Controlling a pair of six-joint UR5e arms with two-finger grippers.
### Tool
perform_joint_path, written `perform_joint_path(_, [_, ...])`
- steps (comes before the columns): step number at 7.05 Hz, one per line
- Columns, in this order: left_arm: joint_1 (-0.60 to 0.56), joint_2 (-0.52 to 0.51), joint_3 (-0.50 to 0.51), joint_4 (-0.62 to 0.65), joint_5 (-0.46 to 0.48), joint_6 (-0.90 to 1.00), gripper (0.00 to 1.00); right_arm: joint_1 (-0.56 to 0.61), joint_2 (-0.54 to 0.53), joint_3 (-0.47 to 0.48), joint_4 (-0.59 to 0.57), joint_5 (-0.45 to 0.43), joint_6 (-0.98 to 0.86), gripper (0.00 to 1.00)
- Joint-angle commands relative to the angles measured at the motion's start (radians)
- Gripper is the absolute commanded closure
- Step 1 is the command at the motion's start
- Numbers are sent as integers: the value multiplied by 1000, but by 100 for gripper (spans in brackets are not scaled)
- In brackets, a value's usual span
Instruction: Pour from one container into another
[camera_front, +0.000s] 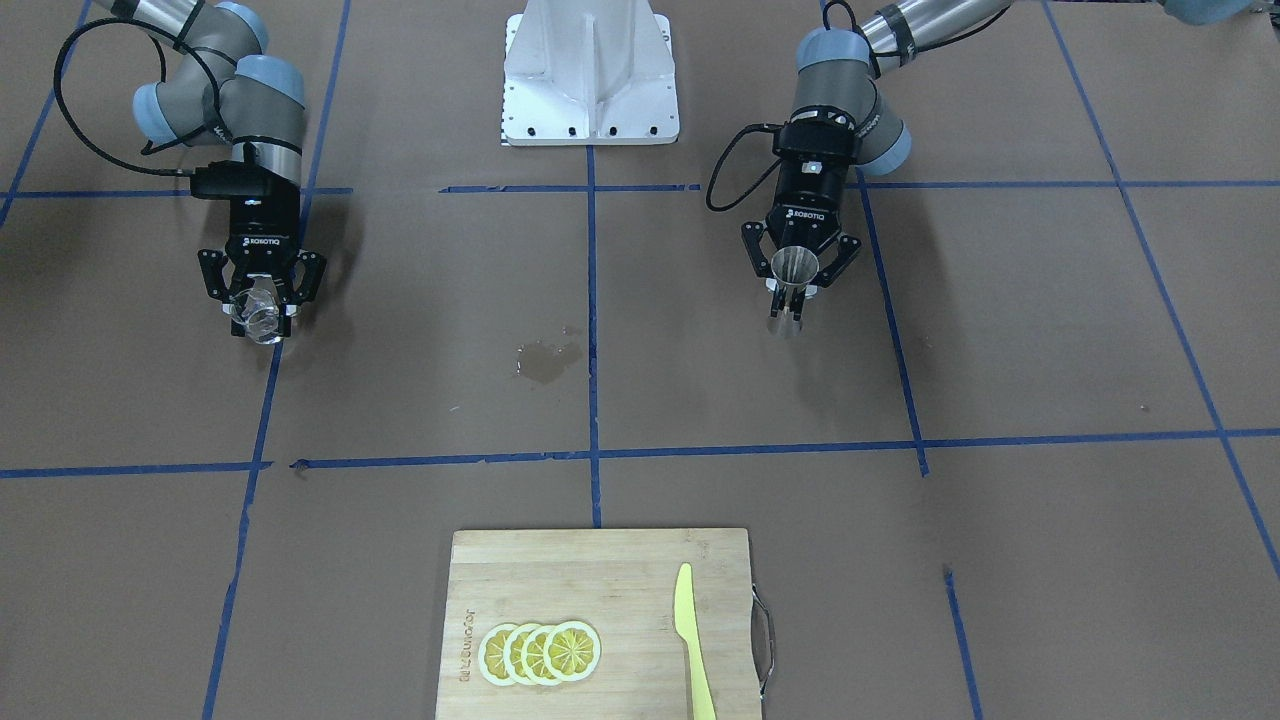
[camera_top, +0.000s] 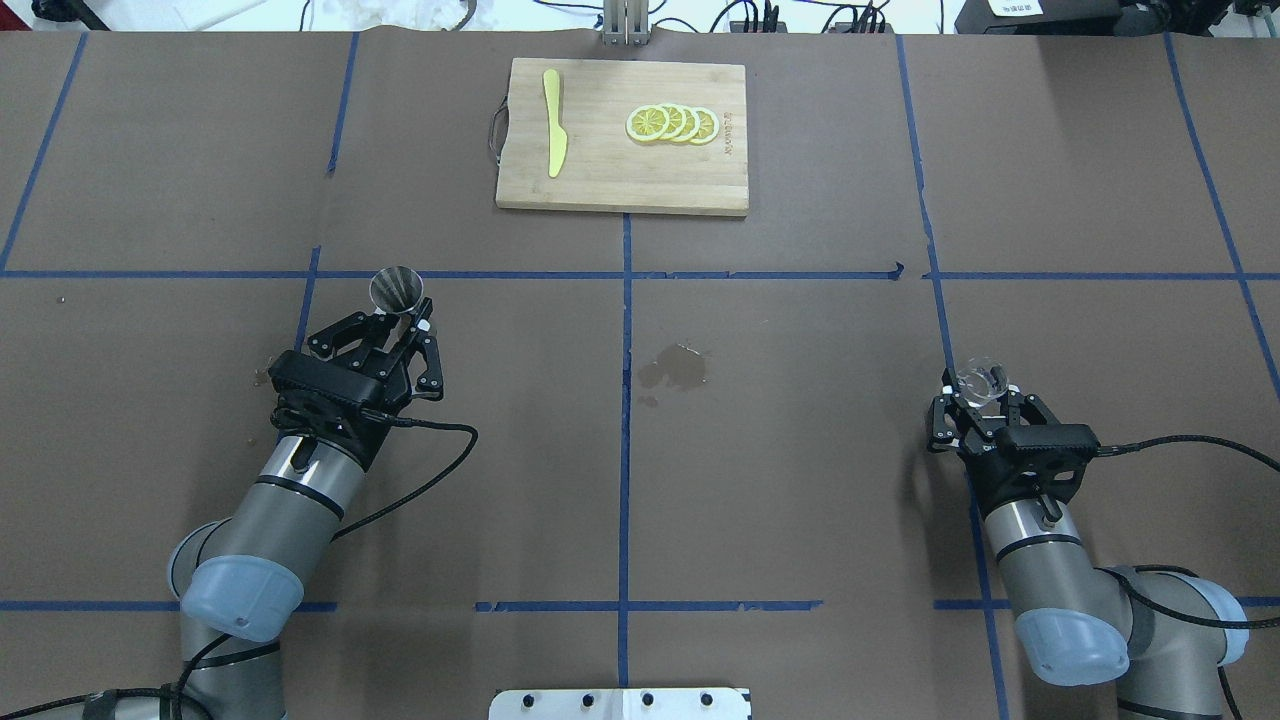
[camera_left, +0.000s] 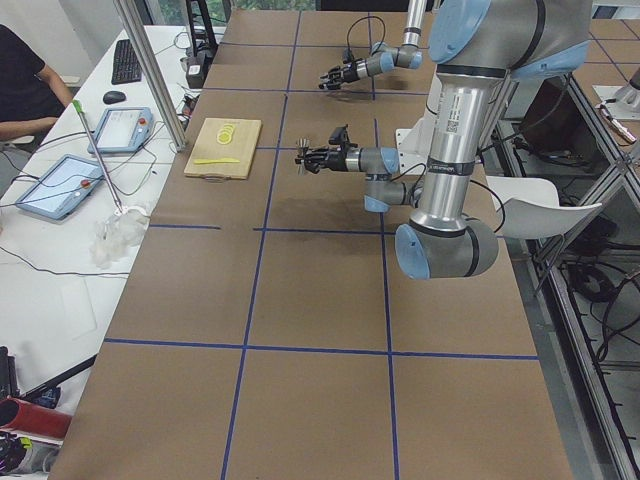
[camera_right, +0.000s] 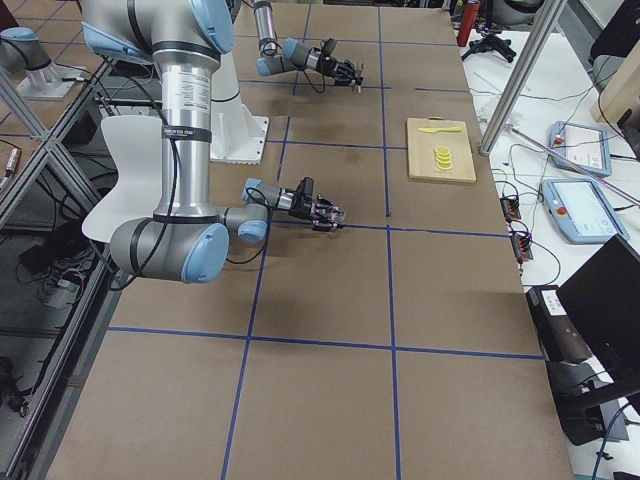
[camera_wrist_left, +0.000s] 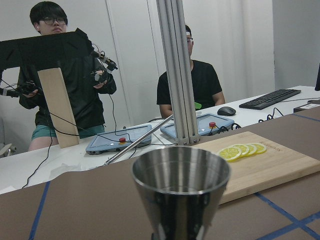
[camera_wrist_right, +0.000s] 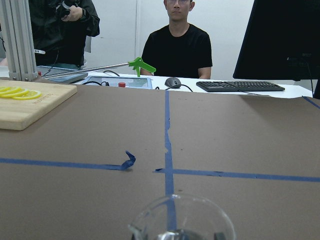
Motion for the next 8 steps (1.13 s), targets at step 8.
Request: perform_joint_path(8, [-26, -189, 89, 59, -285, 64, 100, 9, 133, 239, -17, 17, -329, 100])
